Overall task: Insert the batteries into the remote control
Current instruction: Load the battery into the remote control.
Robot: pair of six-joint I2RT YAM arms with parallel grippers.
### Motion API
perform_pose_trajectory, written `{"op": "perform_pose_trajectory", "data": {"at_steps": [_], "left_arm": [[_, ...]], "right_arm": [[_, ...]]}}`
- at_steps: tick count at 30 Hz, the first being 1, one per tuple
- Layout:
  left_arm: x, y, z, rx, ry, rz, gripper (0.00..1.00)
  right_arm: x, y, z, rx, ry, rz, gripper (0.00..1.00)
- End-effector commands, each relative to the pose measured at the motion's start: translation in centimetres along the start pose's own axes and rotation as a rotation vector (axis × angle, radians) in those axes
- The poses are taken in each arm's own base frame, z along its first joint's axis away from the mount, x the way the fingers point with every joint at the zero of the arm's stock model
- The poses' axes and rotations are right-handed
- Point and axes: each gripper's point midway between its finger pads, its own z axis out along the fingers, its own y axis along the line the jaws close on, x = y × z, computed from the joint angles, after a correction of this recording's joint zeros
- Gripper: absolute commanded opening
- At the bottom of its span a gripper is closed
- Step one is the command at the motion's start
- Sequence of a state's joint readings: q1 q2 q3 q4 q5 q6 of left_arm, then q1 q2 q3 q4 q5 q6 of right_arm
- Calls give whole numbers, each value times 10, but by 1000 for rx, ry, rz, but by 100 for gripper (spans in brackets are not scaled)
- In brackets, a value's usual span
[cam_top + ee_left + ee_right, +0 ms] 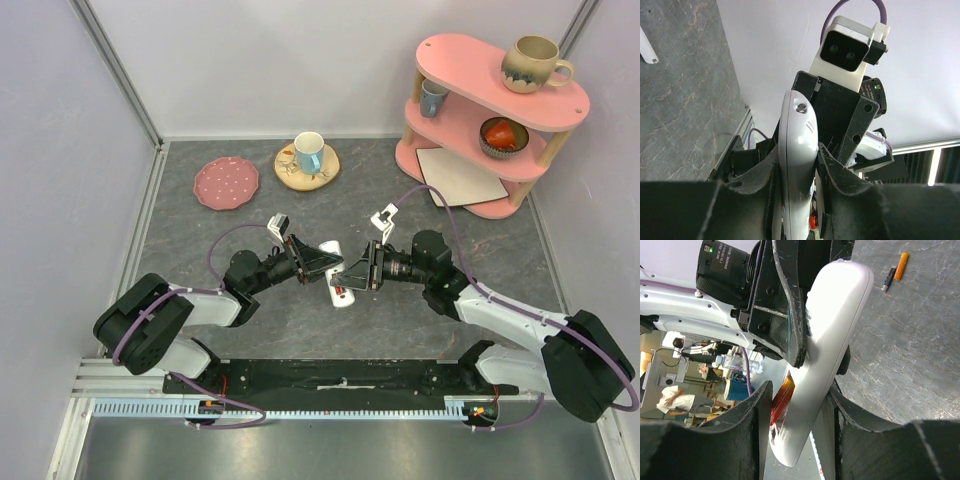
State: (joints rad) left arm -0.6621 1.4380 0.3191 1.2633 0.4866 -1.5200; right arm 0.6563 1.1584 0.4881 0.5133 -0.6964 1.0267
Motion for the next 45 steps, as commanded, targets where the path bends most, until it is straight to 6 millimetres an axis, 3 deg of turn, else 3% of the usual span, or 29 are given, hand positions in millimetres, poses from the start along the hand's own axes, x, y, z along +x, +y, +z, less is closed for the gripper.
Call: {"op": "perform_pose_trajectory", "data": {"at_steps": [1,31,33,39,45], "left_arm": [[9,-110,-17,431,20,237,2],[27,-107,-7,435,56,240,2],[26,-106,-7,434,53,240,2],[23,-96,-6,405,32,230,2],[22,-85,-2,376,29,221,2]], "right_arm": [[1,-11,1,24,-12,14,48],[-13,-26,13,70,-78,73,42],[-13,-25,13,66,-73,73,45],[-17,-14,13,40,-67,58,67],[-19,-3,9,25,-52,27,76]]}}
